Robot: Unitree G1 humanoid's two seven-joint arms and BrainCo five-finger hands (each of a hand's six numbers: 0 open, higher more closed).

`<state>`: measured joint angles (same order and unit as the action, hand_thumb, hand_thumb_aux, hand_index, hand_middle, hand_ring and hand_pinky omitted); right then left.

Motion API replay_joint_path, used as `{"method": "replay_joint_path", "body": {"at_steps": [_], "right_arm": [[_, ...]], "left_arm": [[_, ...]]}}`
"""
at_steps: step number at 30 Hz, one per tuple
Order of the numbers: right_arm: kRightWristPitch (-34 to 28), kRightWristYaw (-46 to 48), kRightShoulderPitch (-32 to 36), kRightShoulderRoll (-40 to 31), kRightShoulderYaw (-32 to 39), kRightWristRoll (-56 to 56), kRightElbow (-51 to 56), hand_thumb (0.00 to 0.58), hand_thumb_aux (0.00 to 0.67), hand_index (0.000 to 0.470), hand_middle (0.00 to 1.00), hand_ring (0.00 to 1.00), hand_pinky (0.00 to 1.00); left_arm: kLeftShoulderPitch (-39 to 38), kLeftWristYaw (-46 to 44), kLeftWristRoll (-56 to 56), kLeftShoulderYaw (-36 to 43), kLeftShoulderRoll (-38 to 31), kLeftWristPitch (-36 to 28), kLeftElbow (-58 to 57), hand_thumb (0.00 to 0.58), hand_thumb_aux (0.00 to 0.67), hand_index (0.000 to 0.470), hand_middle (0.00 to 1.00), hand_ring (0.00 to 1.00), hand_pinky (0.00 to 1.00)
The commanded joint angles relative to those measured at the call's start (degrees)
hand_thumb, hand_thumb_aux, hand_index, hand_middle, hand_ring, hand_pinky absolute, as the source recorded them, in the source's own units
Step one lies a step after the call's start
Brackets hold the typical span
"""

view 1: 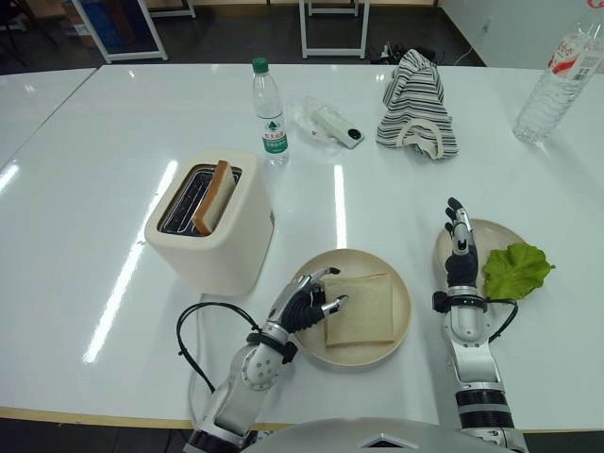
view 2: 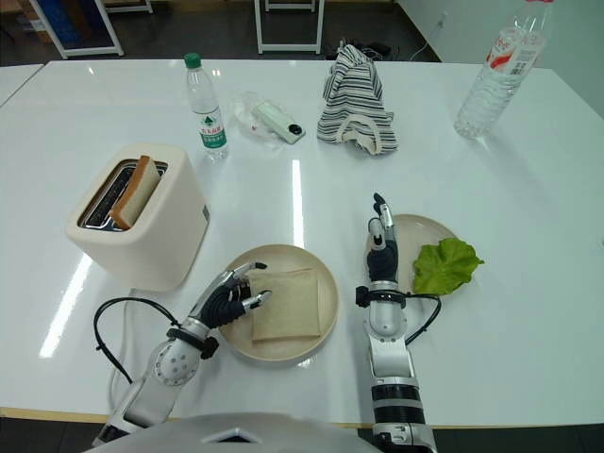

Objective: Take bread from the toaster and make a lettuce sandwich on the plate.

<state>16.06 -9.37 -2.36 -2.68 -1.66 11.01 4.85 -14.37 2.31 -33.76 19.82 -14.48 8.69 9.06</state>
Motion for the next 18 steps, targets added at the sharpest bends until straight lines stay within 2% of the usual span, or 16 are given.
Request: {"method": "replay_joint_path", "body": {"at_steps": [1,5,9,12,15,18], "right_arm": [[-0.9,0.3,-0.5,0.0,-0.2,-0.8,-0.5,0.000,0.000,0.000,0.00,0.00,0.00],[-1.1,0.6,-0.5,0.0,-0.2,-0.9,-0.8,0.000,0.000,0.000,0.00,0.00,0.00],[-1.3,0.7,-0.7,0.0,-0.2,-0.9,-1.2,0.000,0.000,0.000,0.00,0.00,0.00],[0.1,0.5,-1.0,-1.2,-0.2,0.4,-2.6,0.000,0.000,0.000,0.00,0.00,0.00],[4.4,-3.8,-2.6,-6.8,-1.8,10.9,-7.5,0.000,0.000,0.000,0.00,0.00,0.00],[3.5,-9.7,-4.3,-15.9,-6.5,26.7,-12.6,0.000,0.000,0.000,0.00,0.00,0.00]], "left_arm": [[2.0,4.3,-7.7,0.3,-1.5,-0.5,-0.9,0.000,0.000,0.000,0.00,0.00,0.00],[2.1,11.5,-15.0,-0.5,-2.1,0.1,0.7,0.000,0.000,0.000,0.00,0.00,0.00],[1.9,18.9,-16.9,-1.2,-2.7,5.0,4.6,0.000,0.000,0.000,0.00,0.00,0.00],[1.6,17.4,-7.4,-1.2,-1.6,10.4,4.5,0.000,0.000,0.000,0.00,0.00,0.00],[2.0,12.8,4.4,-1.4,0.4,12.6,0.7,0.000,0.000,0.000,0.00,0.00,0.00],[2.2,9.8,12.5,-1.8,2.4,14.2,-2.3,0.000,0.000,0.000,0.00,0.00,0.00]]}}
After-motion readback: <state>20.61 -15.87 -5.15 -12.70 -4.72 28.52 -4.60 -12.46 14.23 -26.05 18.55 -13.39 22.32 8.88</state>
